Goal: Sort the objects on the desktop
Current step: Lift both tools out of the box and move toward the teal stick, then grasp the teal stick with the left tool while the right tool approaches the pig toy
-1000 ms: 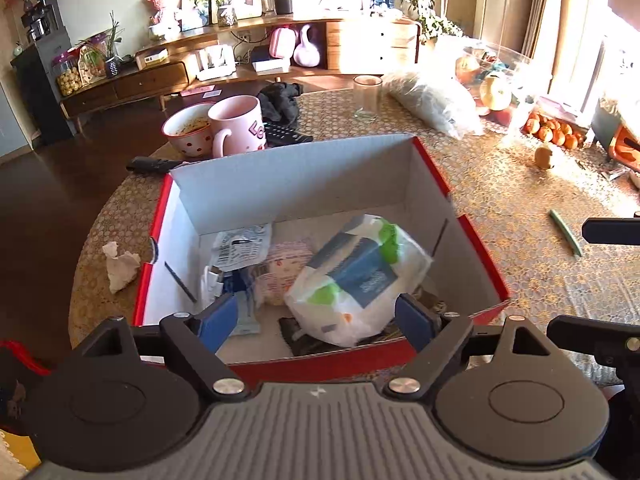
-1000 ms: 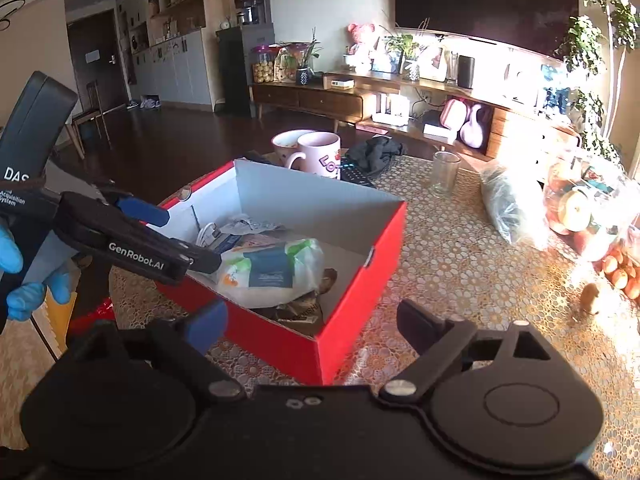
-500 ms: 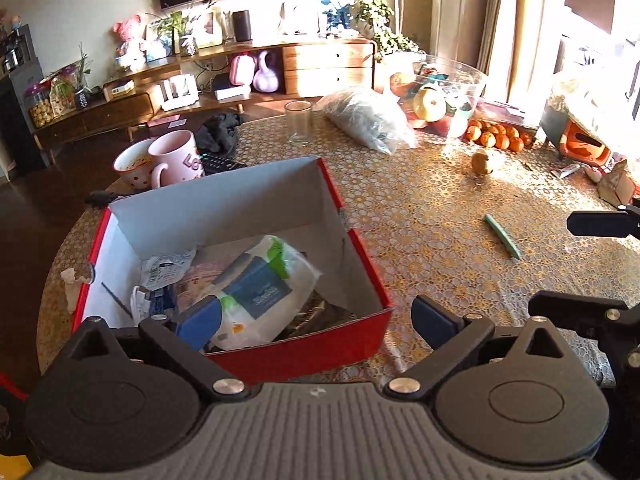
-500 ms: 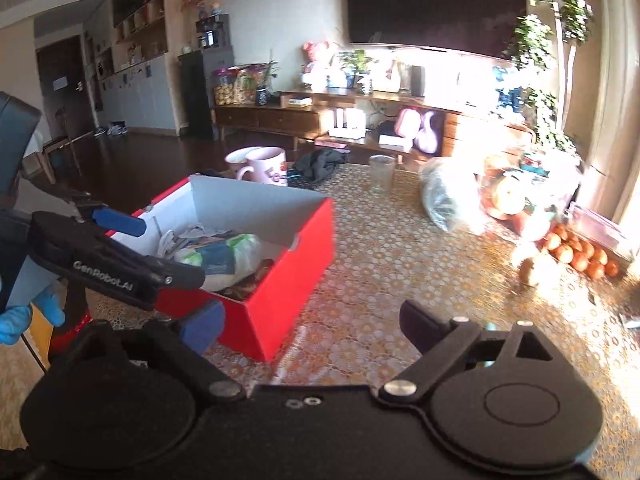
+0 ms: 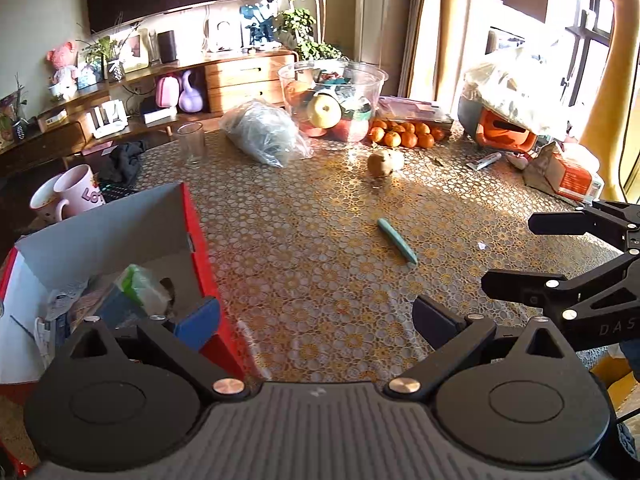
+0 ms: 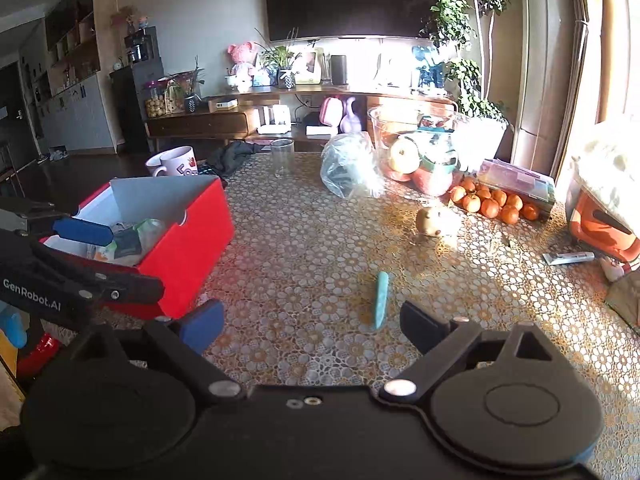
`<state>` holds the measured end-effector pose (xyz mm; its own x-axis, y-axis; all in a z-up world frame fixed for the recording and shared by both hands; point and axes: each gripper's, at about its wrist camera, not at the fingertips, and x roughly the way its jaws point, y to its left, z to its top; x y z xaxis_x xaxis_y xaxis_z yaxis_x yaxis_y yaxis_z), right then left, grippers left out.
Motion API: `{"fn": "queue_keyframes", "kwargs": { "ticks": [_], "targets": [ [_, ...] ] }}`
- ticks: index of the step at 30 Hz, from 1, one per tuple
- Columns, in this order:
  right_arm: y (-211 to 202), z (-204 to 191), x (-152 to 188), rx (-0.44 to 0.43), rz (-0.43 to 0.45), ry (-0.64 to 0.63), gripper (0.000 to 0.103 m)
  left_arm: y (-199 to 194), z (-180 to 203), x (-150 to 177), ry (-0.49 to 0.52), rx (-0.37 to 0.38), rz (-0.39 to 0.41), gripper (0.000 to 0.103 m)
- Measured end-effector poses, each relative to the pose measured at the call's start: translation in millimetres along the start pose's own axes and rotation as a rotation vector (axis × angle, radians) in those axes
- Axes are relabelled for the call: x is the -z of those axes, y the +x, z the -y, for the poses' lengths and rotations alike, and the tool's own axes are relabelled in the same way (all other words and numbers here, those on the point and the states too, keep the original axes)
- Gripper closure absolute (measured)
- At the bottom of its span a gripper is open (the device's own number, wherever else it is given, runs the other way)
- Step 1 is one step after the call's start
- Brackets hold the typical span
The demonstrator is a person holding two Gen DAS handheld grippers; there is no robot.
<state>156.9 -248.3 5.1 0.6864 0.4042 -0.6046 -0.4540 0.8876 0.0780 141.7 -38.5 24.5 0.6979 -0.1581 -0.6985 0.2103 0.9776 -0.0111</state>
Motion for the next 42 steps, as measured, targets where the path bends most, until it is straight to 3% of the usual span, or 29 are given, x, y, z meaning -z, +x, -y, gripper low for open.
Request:
{"fn": "queue_keyframes", "kwargs": {
  "ticks": [15,21,31,42],
  "targets": [
    [18,60,-1,0.077,-0.016,0.060,0.008,60,47,-10,0.011,0.048,-0.008,0.000],
    [38,82,-3,0.099,-0.030,0.068,0.008,82,59,-13,0.032,0.014,0.008,0.000],
    [77,117,-17,0.112,-0.042,0.076,0.008,128,79,-19,0.035,0.026,-0.018,0.000],
    [124,138,-37,0.122,-0.056,0.031,0.008,166,94,-23,0.035,-0.009,0.021,0.000]
  ]
}}
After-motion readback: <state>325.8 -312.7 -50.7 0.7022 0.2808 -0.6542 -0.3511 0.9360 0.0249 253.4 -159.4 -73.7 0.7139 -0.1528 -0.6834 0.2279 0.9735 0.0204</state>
